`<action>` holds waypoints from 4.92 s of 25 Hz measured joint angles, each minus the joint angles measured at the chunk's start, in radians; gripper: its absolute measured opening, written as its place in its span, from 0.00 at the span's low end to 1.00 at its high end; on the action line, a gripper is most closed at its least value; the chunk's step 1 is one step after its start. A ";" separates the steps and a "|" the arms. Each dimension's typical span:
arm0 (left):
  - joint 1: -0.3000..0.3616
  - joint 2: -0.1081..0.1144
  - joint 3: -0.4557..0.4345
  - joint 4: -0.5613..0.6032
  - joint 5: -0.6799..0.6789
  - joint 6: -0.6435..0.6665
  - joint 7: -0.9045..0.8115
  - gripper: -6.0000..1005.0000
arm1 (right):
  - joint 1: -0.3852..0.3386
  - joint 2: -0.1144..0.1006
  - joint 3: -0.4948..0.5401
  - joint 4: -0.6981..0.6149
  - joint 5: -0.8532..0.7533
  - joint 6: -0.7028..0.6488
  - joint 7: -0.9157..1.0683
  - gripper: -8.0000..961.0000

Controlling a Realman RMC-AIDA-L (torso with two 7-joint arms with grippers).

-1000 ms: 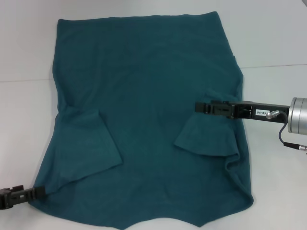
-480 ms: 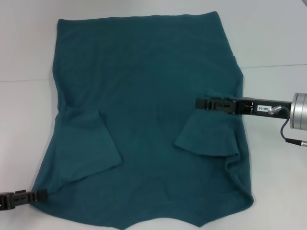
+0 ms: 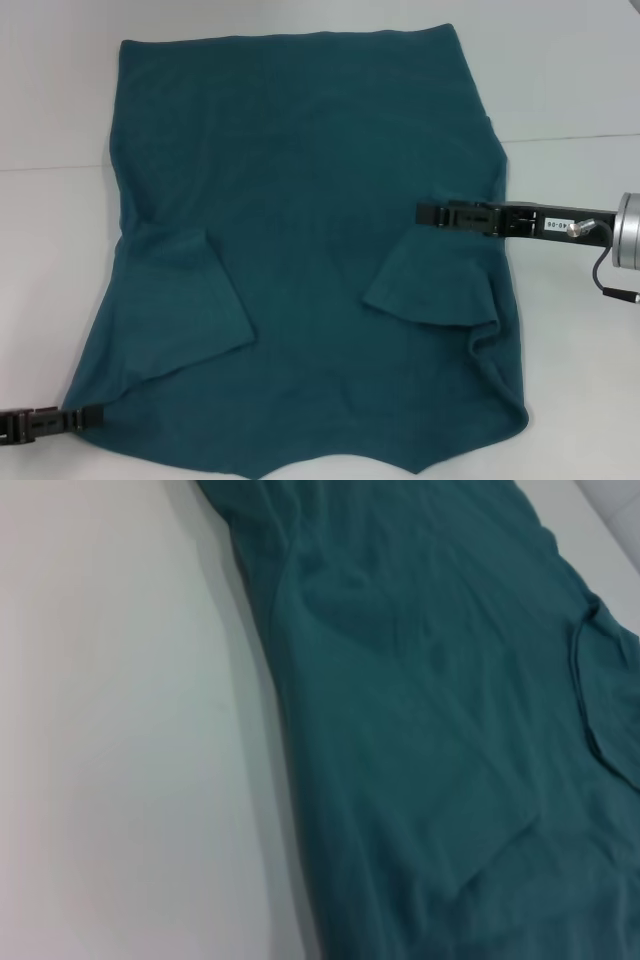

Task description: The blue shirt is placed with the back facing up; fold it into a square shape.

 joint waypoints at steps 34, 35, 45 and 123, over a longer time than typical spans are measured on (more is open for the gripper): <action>-0.051 0.002 0.055 0.000 0.025 0.015 -0.017 0.94 | -0.002 -0.008 0.001 0.001 0.000 -0.003 0.026 0.94; -0.052 0.003 0.055 0.000 0.026 0.016 -0.017 0.94 | -0.002 -0.008 0.001 0.001 0.000 -0.003 0.026 0.94; -0.054 0.000 0.092 0.017 0.029 -0.010 -0.019 0.79 | -0.004 -0.008 0.003 -0.001 0.011 -0.007 0.026 0.93; -0.020 -0.003 0.040 0.066 0.017 0.055 -0.015 0.03 | -0.124 -0.061 -0.073 -0.048 -0.232 -0.027 0.340 0.85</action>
